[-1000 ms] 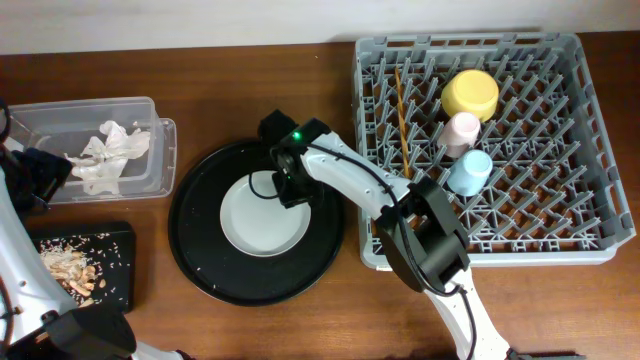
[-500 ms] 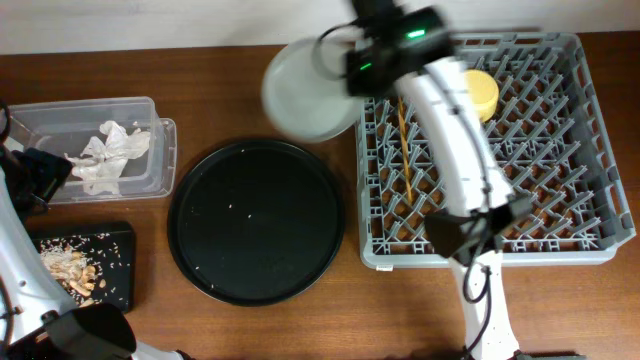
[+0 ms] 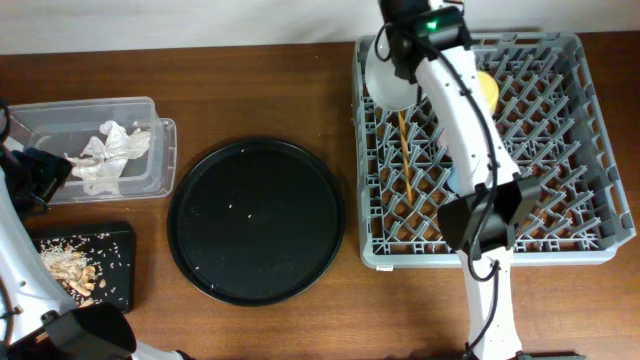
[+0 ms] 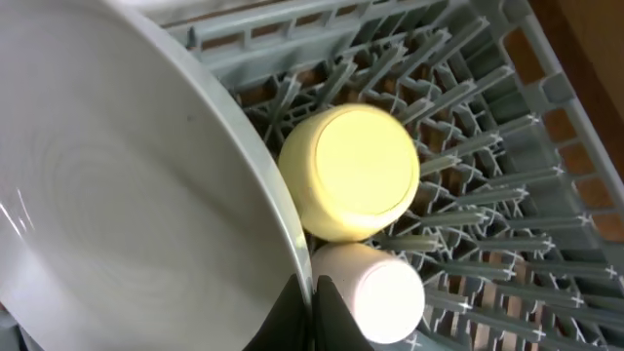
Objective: Sort waste into correct bins and load items into the dishwasher rack
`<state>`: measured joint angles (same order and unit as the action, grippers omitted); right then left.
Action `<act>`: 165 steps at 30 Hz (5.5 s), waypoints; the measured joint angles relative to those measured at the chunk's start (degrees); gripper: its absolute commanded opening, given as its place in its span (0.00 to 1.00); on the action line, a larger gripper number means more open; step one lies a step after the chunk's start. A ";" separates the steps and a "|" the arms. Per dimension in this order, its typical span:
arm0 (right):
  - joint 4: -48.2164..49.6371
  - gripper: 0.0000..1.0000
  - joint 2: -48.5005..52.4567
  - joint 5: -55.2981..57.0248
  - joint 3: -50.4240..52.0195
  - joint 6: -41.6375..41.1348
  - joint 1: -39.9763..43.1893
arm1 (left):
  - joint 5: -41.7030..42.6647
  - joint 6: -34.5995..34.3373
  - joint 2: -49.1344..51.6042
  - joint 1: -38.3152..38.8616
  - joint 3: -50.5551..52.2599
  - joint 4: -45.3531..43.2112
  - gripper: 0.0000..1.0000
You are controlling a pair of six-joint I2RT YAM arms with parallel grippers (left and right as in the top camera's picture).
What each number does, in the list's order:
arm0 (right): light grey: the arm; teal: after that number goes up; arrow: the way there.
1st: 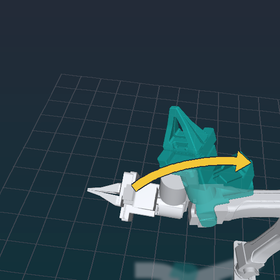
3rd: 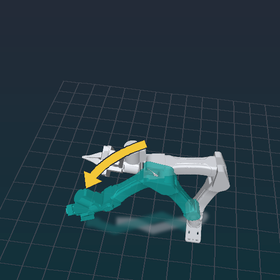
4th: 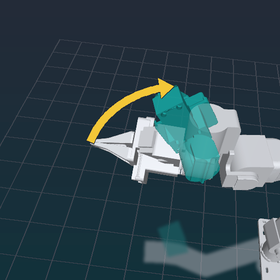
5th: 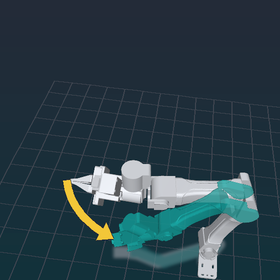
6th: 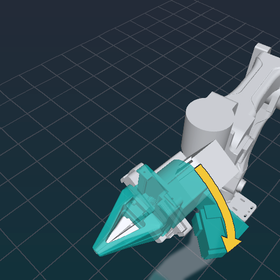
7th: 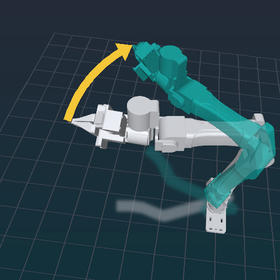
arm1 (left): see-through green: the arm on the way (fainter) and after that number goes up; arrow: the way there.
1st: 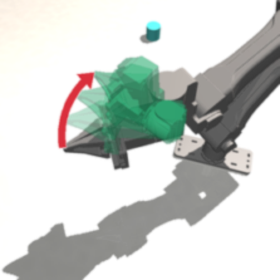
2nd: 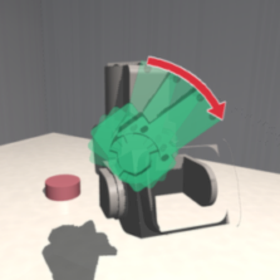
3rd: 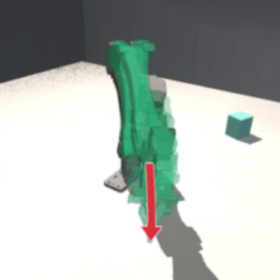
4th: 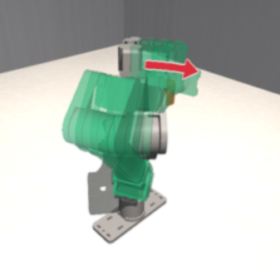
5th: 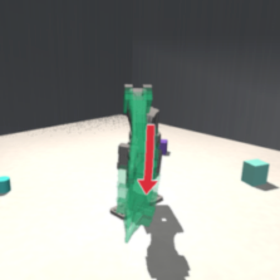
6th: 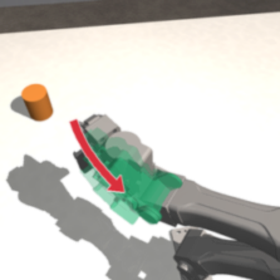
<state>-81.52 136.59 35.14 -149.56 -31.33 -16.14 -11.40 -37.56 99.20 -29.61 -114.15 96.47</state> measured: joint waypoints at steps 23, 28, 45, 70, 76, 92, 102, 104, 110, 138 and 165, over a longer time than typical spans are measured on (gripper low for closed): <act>-15.41 0.98 -12.66 -0.76 -11.82 0.74 -14.64 | 0.00 0.00 0.00 0.00 0.00 -0.02 0.99; -15.45 0.98 -26.58 -11.63 -12.46 7.34 -14.64 | 0.00 0.00 0.00 0.00 0.00 0.00 0.99; -15.45 0.98 -64.00 -26.29 23.15 9.60 -14.64 | 0.00 0.00 0.00 0.00 -0.02 0.00 0.99; 70.93 0.98 -135.71 -53.59 144.04 16.96 16.35 | 0.00 -0.02 0.00 0.00 -0.09 -0.02 0.99; 77.55 0.98 -135.71 -45.40 148.45 17.00 16.50 | 0.00 0.00 0.00 0.00 -0.09 0.00 0.99; 76.91 0.98 -135.71 -35.12 148.65 33.83 15.02 | 0.00 0.00 0.00 0.00 -0.09 0.00 0.99; 76.91 0.98 -135.71 -35.12 148.65 34.36 15.02 | 0.00 0.00 0.00 0.00 -0.09 0.00 0.99; 76.94 0.98 -135.71 -35.12 148.65 34.32 15.02 | 0.00 0.00 0.00 0.00 -0.09 0.00 0.99; 76.94 0.98 -135.86 -35.10 148.67 34.40 14.97 | -1.14 0.00 -8.52 0.42 4.24 -0.61 0.99; 77.07 0.98 -135.97 -34.93 148.74 34.36 14.97 | 0.31 15.74 -97.92 33.29 112.78 -98.82 0.99; 77.07 0.98 -135.97 -34.93 148.74 34.36 14.97 | 9.14 39.54 -98.31 29.73 113.24 -91.69 0.99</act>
<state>-4.45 0.62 0.21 -0.82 3.03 -1.17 -2.26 1.98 0.89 0.12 -0.91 4.78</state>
